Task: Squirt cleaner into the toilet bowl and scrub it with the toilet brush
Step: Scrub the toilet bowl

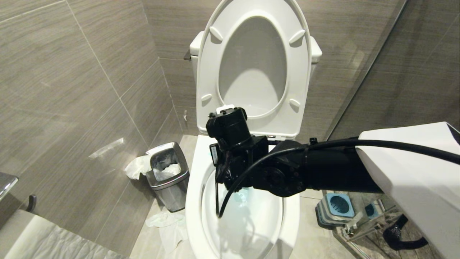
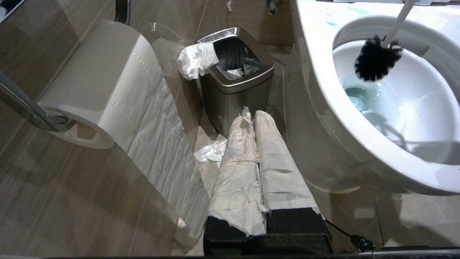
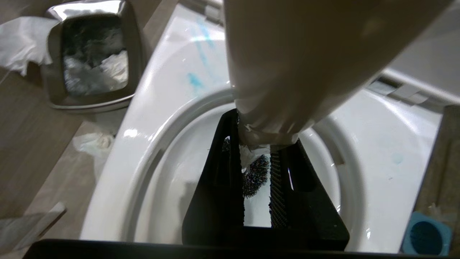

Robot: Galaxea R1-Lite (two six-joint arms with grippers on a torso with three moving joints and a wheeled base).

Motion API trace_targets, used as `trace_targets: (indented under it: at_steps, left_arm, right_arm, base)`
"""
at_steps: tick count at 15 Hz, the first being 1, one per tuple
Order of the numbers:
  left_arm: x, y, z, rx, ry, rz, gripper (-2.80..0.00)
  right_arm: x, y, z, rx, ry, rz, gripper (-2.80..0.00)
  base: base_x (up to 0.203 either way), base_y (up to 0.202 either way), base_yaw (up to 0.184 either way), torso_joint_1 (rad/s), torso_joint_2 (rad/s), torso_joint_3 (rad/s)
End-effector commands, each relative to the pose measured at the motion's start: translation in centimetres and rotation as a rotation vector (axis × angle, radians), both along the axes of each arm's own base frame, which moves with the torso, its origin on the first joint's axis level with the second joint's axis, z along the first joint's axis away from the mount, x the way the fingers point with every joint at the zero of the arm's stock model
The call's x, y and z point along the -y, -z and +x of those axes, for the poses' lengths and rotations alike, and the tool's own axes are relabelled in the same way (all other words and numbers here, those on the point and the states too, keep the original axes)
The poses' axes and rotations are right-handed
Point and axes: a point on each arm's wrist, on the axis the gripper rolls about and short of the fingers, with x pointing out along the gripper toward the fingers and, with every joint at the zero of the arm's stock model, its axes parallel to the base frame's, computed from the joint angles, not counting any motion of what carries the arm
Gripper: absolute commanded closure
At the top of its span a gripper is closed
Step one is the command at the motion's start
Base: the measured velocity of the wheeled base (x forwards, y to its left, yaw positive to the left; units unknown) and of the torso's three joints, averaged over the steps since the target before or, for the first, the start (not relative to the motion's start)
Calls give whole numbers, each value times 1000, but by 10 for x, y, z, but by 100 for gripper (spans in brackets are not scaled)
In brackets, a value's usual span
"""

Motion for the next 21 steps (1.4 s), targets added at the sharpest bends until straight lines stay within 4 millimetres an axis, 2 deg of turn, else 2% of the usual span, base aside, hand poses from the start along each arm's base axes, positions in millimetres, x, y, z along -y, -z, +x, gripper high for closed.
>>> trace_targets:
  at_steps: [1, 3, 4, 7, 9, 12, 14, 16, 17, 18, 21]
  left_arm:
    - [0, 0, 0, -1, -1, 0, 0]
    - [0, 0, 0, -1, 1, 0, 0]
    - [0, 0, 0, -1, 1, 0, 0]
    - [0, 0, 0, -2, 1, 0, 0]
    - [0, 0, 0, -1, 1, 0, 0]
    - [0, 0, 0, -1, 1, 0, 0]
    - [0, 0, 0, -1, -1, 0, 0]
    - [0, 0, 0, -1, 1, 0, 0]
    - [0, 0, 0, -1, 1, 0, 0]
    - [0, 0, 0, -1, 0, 0, 0]
    - [0, 0, 0, -1, 1, 0, 0]
  right_arm:
    - [8, -10, 10, 24, 25, 12, 0]
    - [12, -21, 7, 31, 19, 24, 0]
    - [12, -19, 8, 28, 19, 22, 0]
    - [10, -1, 23, 10, 35, 6, 0]
    - [5, 20, 37, -8, 49, -7, 0]
    - [-2, 75, 60, -73, 87, -31, 0]
    - [-6, 106, 68, -109, 107, -37, 0]
    - [-8, 122, 70, -126, 121, -38, 0]
    - [-8, 119, 70, -121, 122, -34, 0]
    - [-8, 104, 69, -96, 122, -12, 0]
    - [-3, 38, 54, -3, 150, 57, 0]
  base:
    - [0, 0, 0, 0, 0, 0]
    - [0, 0, 0, 0, 0, 0]
    - [0, 0, 0, 0, 0, 0]
    - [0, 0, 0, 0, 0, 0]
    - [0, 0, 0, 0, 0, 0]
    - [0, 0, 0, 0, 0, 0]
    - [0, 0, 0, 0, 0, 0]
    - [0, 0, 0, 0, 0, 0]
    - [0, 0, 0, 0, 0, 0]
    - [0, 0, 0, 0, 0, 0]
    - [0, 0, 0, 0, 0, 0]
